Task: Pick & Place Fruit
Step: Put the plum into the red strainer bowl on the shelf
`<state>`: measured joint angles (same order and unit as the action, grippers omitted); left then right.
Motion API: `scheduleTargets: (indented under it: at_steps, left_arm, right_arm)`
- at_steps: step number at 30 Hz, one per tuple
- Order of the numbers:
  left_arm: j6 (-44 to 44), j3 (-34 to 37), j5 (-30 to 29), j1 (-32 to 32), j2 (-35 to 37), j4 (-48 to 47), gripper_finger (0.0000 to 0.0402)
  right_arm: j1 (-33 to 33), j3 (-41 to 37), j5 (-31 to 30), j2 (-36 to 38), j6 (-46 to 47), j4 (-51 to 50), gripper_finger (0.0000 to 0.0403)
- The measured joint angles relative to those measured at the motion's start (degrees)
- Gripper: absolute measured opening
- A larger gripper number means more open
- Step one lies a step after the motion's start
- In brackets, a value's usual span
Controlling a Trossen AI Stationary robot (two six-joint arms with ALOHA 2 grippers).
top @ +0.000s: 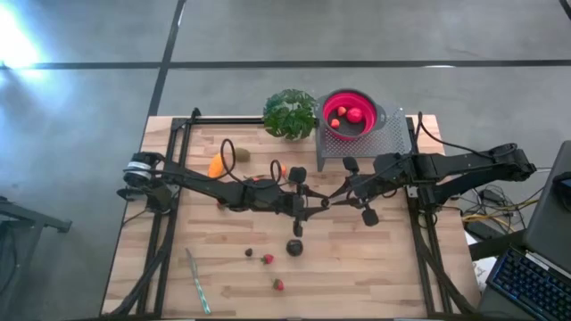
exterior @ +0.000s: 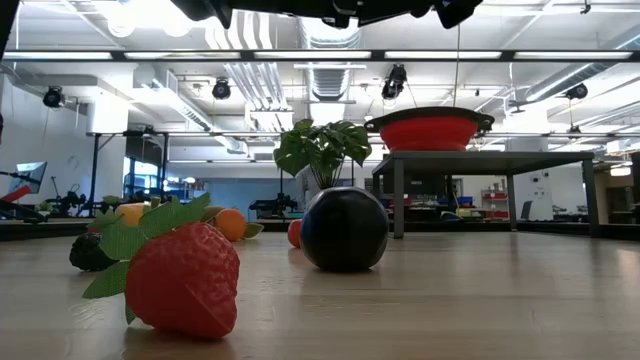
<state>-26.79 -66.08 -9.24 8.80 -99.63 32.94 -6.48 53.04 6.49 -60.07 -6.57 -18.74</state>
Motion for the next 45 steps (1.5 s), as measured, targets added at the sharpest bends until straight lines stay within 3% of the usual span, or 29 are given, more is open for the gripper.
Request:
scheduleTargets:
  at_steps: [10,20,26,31,35,39,45]
  left_arm:
    - [0.0,0.0,0.2,0.0,0.0,-0.2,0.0138]
    - [1.4,0.0,0.1,0.0,0.0,-0.5,0.0136]
    - [1.5,0.0,-0.4,0.0,0.0,-1.3,0.0194]
    - [2.2,0.0,-5.9,-0.1,0.0,-4.0,0.0260]
    - [4.5,0.0,-8.6,-0.1,0.0,-9.0,0.0282]
    - [8.7,0.0,-8.7,-0.2,0.0,-12.6,0.0283]
    - [13.3,0.6,-8.6,-0.2,0.0,-14.0,0.0282]
  right_arm:
    - [0.0,0.1,-0.7,0.0,-1.0,-0.6,0.0013]
    - [0.0,0.1,-0.7,0.0,-1.0,-1.1,0.0008]
    - [0.0,0.1,-0.7,0.0,-0.6,-1.8,0.0008]
    - [0.2,1.0,-0.7,1.0,-0.7,-3.7,0.0008]
    - [1.1,5.6,-5.2,1.9,-0.8,-10.3,0.0008]
    - [4.1,11.7,-14.0,1.3,-0.9,-19.6,0.0008]
    - [15.8,19.1,-15.6,-1.1,-1.3,-27.1,0.0008]
